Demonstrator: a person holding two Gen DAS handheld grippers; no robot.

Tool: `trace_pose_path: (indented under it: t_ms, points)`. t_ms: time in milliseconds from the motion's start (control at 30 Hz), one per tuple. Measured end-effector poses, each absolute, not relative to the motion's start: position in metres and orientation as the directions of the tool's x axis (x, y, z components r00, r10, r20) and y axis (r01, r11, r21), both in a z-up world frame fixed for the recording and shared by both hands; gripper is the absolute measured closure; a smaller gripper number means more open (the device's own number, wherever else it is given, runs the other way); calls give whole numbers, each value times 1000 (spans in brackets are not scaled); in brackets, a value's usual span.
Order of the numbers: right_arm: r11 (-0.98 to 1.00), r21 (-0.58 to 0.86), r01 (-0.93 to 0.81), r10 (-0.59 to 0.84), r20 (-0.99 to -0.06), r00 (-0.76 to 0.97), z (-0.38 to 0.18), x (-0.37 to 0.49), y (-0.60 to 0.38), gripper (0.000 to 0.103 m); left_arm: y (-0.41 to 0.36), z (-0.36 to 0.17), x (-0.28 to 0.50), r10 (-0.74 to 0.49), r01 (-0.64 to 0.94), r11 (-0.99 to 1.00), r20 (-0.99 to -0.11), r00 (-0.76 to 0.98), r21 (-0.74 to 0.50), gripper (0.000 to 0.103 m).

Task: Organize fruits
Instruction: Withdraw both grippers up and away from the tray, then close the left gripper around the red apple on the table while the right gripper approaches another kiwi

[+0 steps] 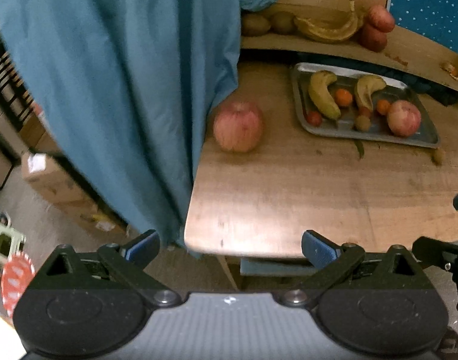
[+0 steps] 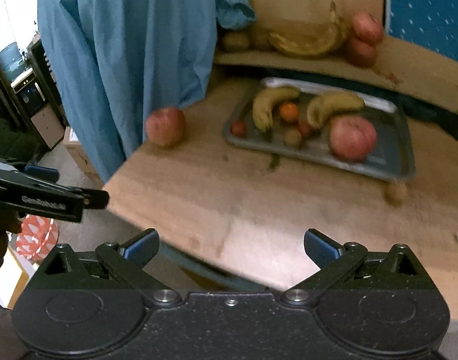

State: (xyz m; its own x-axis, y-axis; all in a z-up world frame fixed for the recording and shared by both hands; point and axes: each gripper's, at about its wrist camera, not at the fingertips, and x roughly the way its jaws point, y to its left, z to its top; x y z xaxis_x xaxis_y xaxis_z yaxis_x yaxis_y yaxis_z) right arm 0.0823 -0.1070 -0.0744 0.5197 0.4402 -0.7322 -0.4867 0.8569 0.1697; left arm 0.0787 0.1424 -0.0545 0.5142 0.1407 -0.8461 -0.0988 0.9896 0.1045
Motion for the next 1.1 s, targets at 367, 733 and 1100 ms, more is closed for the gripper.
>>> trace_pose_path:
  t_ms: [367, 733, 1100]
  points:
    - [876, 190, -444, 438, -698, 566, -76, 140, -71, 1, 159, -64, 146, 72, 64, 990, -842, 535, 126, 0]
    - [920, 204, -335, 372, -723, 582, -80, 152, -76, 1, 158, -79, 189, 14, 158, 982, -871, 491, 105, 0]
    - [902, 244, -356, 410, -742, 531, -90, 182, -86, 1, 155, -94, 210, 107, 83, 983, -876, 471, 164, 0]
